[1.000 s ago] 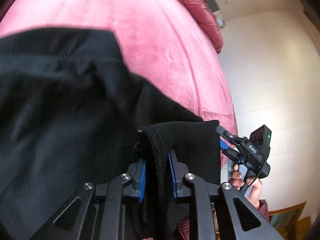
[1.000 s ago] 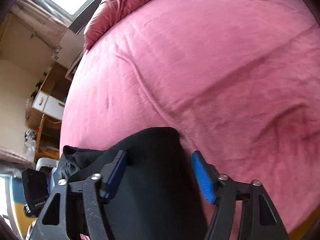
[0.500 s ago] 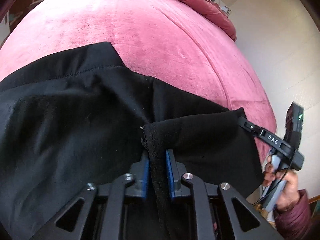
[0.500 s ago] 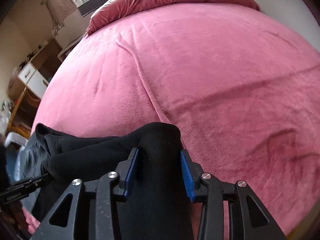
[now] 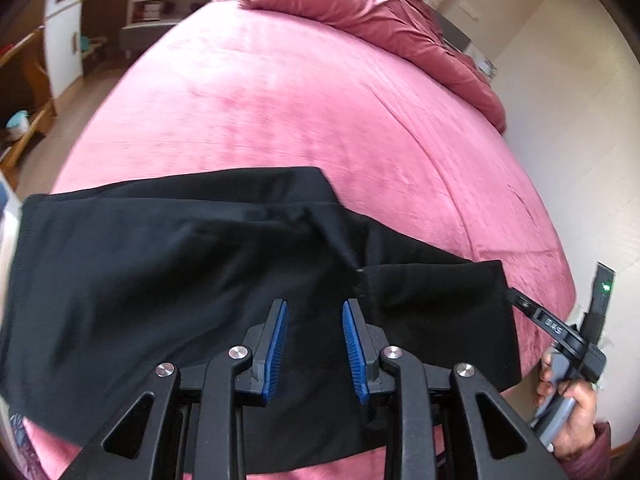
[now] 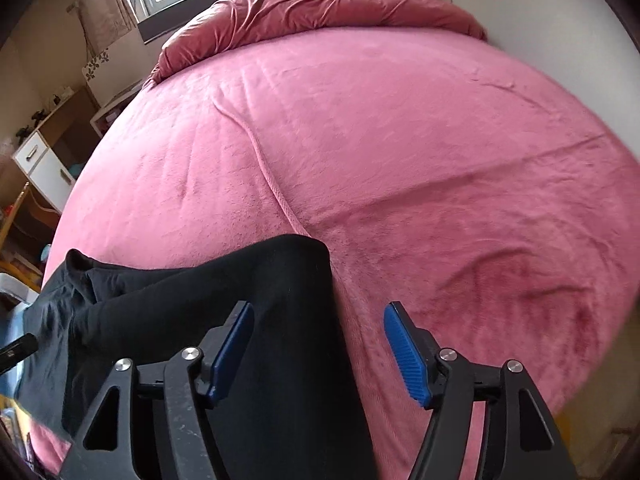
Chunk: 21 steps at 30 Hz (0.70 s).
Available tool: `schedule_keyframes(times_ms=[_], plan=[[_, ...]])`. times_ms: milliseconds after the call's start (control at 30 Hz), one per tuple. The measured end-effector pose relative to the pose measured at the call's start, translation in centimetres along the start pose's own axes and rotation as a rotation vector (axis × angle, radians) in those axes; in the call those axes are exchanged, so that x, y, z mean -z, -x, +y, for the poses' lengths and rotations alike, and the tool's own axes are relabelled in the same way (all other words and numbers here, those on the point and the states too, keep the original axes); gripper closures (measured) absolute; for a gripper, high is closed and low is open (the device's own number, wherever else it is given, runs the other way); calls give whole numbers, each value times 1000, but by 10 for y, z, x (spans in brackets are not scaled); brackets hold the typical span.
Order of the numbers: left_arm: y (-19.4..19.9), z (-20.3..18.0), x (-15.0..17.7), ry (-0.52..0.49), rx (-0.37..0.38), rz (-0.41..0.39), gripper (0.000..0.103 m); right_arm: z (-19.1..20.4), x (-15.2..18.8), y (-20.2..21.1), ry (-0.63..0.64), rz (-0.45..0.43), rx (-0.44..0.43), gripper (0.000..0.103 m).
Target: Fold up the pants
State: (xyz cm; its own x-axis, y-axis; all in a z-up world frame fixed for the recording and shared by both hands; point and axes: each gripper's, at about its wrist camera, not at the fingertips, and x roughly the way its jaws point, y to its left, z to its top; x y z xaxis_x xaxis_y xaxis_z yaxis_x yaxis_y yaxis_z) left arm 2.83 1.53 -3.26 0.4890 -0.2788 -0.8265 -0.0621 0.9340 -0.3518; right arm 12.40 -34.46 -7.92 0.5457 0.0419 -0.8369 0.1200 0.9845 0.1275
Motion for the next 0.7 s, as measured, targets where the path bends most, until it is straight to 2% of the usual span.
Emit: schedule_keyframes(times_ms=[100,233,500,700], plan=[[13,4,6,6,-35,-24,74,9,9,14,16,-18,-11,35],[25,16,11,26,-71,-41,74,34,22,24,72,1,-94,35],[37,33,20,46,-92,-47,74,109,46,20,265,103,-279,35],[41,49,25,81,-93,-28,74,152,60,-2,345,186,-307,36]])
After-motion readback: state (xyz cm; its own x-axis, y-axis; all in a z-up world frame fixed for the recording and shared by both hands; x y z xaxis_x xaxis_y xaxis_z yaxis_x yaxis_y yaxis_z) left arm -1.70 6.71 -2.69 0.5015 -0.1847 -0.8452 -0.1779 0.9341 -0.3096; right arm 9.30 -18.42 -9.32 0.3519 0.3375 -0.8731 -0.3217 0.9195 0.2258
